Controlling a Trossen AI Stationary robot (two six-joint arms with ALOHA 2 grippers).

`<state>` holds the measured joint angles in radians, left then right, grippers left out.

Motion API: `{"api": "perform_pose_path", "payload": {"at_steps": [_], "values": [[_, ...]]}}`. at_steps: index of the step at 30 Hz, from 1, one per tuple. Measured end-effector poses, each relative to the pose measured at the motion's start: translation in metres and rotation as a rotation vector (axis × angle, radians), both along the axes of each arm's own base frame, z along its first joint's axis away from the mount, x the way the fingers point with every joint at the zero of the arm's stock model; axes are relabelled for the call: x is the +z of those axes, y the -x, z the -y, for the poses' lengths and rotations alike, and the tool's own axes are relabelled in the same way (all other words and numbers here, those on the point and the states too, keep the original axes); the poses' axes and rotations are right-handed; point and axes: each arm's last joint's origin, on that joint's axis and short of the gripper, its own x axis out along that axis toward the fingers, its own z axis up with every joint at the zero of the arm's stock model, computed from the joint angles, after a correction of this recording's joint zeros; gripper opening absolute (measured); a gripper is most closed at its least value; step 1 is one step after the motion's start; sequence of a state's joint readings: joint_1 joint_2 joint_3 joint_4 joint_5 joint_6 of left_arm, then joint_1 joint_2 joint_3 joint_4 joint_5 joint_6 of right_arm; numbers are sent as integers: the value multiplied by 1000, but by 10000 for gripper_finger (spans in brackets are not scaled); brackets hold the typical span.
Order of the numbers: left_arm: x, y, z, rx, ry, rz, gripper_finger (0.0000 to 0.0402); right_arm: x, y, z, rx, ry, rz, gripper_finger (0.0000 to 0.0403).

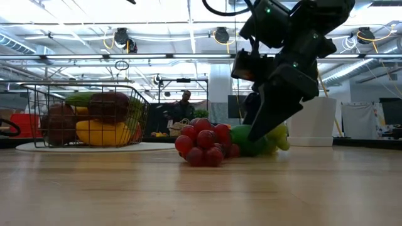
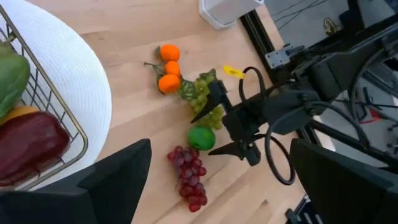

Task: Build produce basket
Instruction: Put the green lime into the wire basket

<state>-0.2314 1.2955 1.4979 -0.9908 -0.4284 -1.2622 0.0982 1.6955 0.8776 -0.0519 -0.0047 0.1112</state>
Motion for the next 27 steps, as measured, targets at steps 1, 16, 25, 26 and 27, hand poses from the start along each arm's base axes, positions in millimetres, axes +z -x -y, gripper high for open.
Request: {"api": "perform_pose_path", "payload": {"at_steps": [1, 16, 25, 26, 27], "values": [[-1, -2, 1, 4, 0, 0, 381, 0, 0, 0, -3, -2, -2, 357], [-10, -24, 4, 4, -23, 13, 381, 17, 4, 0, -89, -73, 41, 259], [-4, -15, -4, -16, -74, -3, 381, 74, 20, 2, -151, -158, 235, 258], [-3, -12, -6, -19, -80, -7, 381, 80, 22, 3, -155, -169, 258, 258], [-1, -10, -7, -24, -88, -6, 381, 87, 25, 3, -161, -181, 285, 258]]}}
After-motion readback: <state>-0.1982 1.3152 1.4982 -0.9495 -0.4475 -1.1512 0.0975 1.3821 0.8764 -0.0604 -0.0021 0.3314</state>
